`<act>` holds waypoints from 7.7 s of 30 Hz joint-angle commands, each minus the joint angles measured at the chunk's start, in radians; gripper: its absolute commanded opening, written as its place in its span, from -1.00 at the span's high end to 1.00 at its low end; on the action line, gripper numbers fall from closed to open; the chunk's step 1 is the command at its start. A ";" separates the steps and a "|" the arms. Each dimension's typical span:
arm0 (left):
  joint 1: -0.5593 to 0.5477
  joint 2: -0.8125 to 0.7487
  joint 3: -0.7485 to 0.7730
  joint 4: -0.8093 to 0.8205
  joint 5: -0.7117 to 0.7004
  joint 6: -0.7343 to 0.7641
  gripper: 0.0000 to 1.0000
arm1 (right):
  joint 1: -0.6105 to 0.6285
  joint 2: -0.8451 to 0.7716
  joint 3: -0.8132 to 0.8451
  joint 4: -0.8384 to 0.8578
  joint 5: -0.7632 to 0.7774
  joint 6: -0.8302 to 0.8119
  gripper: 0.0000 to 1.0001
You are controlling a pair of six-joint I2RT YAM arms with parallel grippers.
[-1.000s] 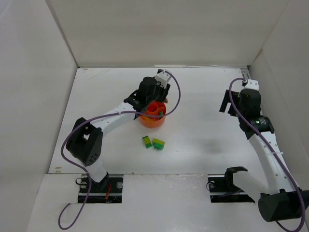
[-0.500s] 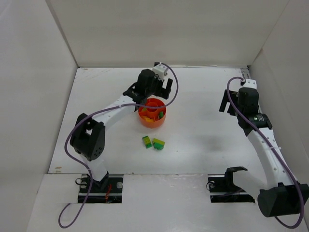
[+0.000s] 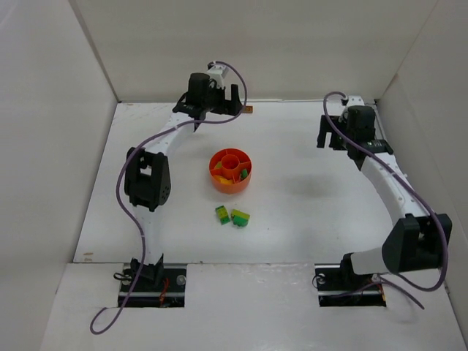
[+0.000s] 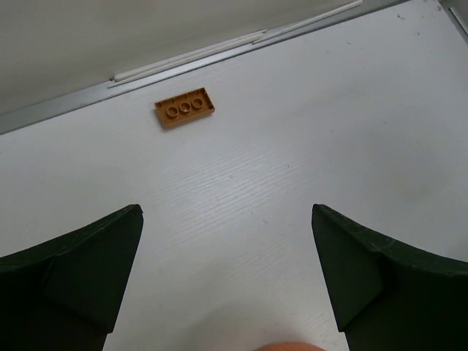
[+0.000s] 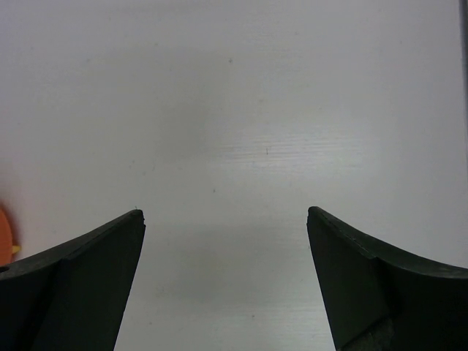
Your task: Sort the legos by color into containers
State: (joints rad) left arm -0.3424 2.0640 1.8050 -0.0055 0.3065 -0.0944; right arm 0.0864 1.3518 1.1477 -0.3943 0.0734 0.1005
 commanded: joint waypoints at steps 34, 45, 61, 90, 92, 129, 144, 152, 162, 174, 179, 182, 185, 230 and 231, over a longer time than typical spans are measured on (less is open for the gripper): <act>0.138 -0.357 -0.355 -0.002 -0.086 -0.102 -0.99 | 0.394 1.478 1.531 0.432 0.034 0.098 -0.99; 0.138 -0.377 -0.352 -0.033 -0.076 -0.102 -0.99 | 0.332 1.596 1.560 0.630 -0.138 0.444 -0.99; 0.138 -0.320 -0.328 -0.065 -0.067 -0.082 -0.99 | 0.323 1.612 1.566 0.765 -0.037 0.476 -0.99; 0.166 -0.361 -0.337 -0.123 -0.087 -0.103 -0.99 | 0.314 1.570 1.551 0.442 -0.020 0.631 -0.99; 0.166 -0.361 -0.337 -0.123 -0.087 -0.113 -0.99 | 0.314 1.548 1.551 0.405 -0.020 0.631 -0.99; 0.184 -0.277 -0.299 -0.109 -0.070 -0.122 -0.99 | 0.305 1.607 1.607 0.643 0.081 0.571 -0.99; 0.194 -0.243 -0.288 -0.129 -0.061 -0.131 -0.99 | 0.305 1.658 1.603 0.647 0.037 0.631 -0.99; 0.194 -0.252 -0.297 -0.129 -0.070 -0.131 -0.99 | 0.305 1.555 1.506 0.513 -0.020 0.593 -0.99; 0.194 -0.281 -0.326 -0.120 -0.061 -0.131 -0.99 | 0.260 1.256 1.143 0.273 -0.041 0.450 -0.99; 0.184 -0.341 -0.358 -0.111 -0.040 -0.140 -0.99 | 0.242 0.798 0.537 0.135 0.088 0.222 -0.99; 0.160 -0.374 -0.369 -0.091 -0.040 -0.149 -0.99 | 0.242 0.670 0.439 0.155 0.150 0.183 -0.99; 0.151 -0.396 -0.380 -0.080 -0.040 -0.159 -0.99 | 0.242 0.706 0.489 0.173 0.163 0.135 -0.99; 0.151 -0.407 -0.391 -0.070 -0.040 -0.159 -0.99 | 0.242 0.809 0.621 0.154 0.152 0.070 -0.99; 0.151 -0.426 -0.418 -0.060 -0.078 -0.140 -0.99 | 0.219 1.239 1.221 -0.238 0.103 -0.015 -0.27; 0.151 -0.426 -0.409 -0.060 -0.078 -0.140 -0.99 | 0.219 1.224 1.207 -0.238 0.103 -0.015 -0.27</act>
State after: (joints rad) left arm -0.1944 1.6928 1.3952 -0.0978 0.2314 -0.2478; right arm 0.3065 2.5927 2.3558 -0.5976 0.1684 0.0830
